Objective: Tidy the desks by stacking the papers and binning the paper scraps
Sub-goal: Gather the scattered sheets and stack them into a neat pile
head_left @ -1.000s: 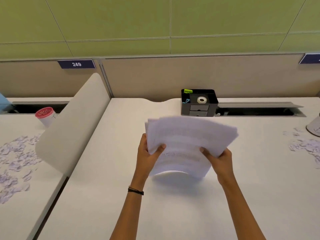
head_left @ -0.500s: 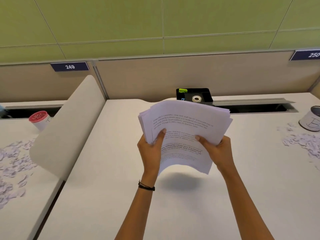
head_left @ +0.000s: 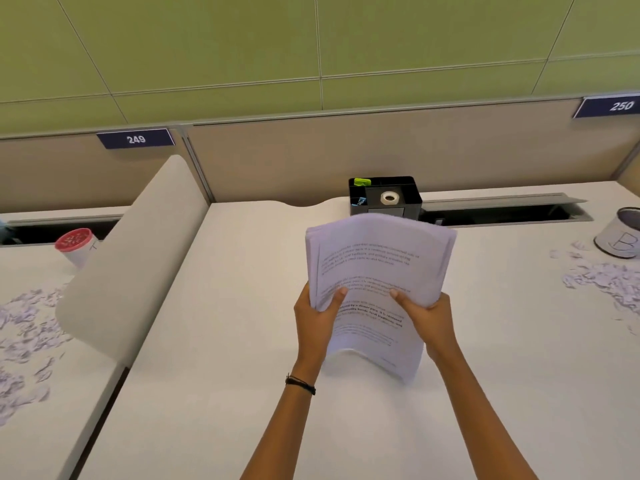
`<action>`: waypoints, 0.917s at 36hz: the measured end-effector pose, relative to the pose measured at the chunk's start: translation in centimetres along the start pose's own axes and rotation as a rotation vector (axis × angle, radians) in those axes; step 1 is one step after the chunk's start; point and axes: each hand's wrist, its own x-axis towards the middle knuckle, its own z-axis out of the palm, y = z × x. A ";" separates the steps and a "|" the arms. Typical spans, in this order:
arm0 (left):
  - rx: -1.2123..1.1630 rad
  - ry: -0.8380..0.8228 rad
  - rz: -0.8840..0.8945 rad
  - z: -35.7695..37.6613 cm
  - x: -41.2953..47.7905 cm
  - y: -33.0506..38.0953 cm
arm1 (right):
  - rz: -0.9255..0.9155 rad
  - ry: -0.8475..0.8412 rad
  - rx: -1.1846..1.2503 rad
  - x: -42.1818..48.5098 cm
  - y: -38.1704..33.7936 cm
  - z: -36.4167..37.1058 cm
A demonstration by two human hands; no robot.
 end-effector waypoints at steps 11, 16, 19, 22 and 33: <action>0.095 -0.064 0.093 -2.0 1.4 0.4 | -0.016 -0.092 -0.039 0.5 -1.7 -2.3; 0.096 -0.094 -0.006 -1.9 0.7 -1.9 | 0.055 -0.105 -0.056 0.2 0.3 -2.1; 0.061 -0.089 -0.015 -1.3 0.4 -1.9 | 0.054 -0.059 -0.067 0.3 0.3 -1.7; 0.048 -0.099 0.020 -1.0 0.6 -1.0 | 0.016 -0.048 -0.068 0.4 -0.7 -1.4; 0.060 -0.208 -0.018 -2.1 0.9 -1.4 | 0.016 -0.045 -0.061 0.7 -0.7 -2.2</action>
